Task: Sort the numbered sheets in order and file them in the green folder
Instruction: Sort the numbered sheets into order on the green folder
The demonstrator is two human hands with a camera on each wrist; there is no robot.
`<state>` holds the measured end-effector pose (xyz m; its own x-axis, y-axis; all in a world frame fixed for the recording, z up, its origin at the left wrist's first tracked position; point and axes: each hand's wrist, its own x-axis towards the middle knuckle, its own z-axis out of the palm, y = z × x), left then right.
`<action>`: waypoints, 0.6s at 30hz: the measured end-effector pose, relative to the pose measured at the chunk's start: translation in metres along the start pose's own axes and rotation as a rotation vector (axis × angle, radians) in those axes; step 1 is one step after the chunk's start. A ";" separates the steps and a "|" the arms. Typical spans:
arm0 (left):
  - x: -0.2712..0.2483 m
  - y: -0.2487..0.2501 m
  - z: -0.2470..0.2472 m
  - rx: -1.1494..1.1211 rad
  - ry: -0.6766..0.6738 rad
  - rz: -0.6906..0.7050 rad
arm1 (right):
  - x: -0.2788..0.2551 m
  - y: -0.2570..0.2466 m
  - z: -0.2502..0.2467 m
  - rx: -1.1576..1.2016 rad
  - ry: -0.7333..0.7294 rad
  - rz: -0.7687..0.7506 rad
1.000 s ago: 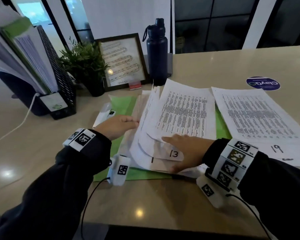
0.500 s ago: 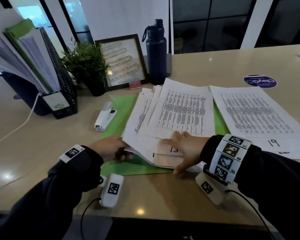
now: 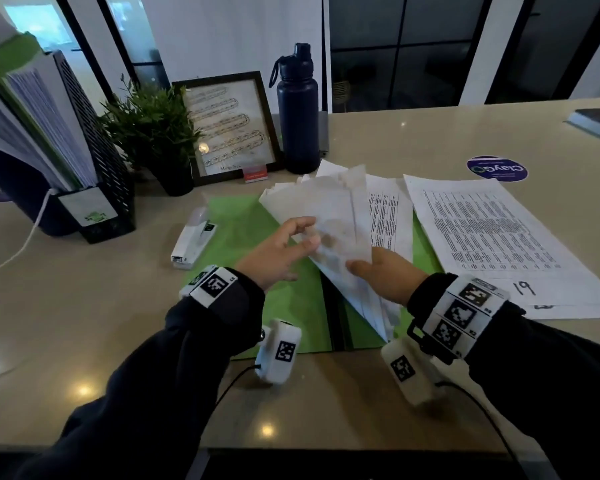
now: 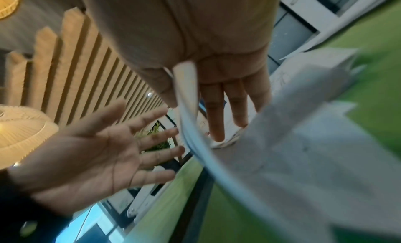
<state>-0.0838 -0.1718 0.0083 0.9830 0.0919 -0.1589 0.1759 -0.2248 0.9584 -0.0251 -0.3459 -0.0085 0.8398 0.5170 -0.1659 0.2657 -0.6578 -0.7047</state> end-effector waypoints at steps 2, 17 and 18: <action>0.001 -0.009 0.004 -0.011 -0.003 -0.040 | 0.004 0.009 -0.001 0.102 0.054 0.028; -0.003 -0.034 0.024 0.082 0.321 0.023 | 0.004 0.022 0.010 0.168 0.077 0.033; -0.005 -0.033 0.021 0.057 0.366 0.022 | 0.002 0.021 0.010 0.163 0.091 0.028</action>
<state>-0.0935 -0.1855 -0.0280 0.9044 0.4253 -0.0330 0.1678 -0.2835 0.9442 -0.0227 -0.3536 -0.0310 0.8872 0.4431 -0.1286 0.1677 -0.5695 -0.8047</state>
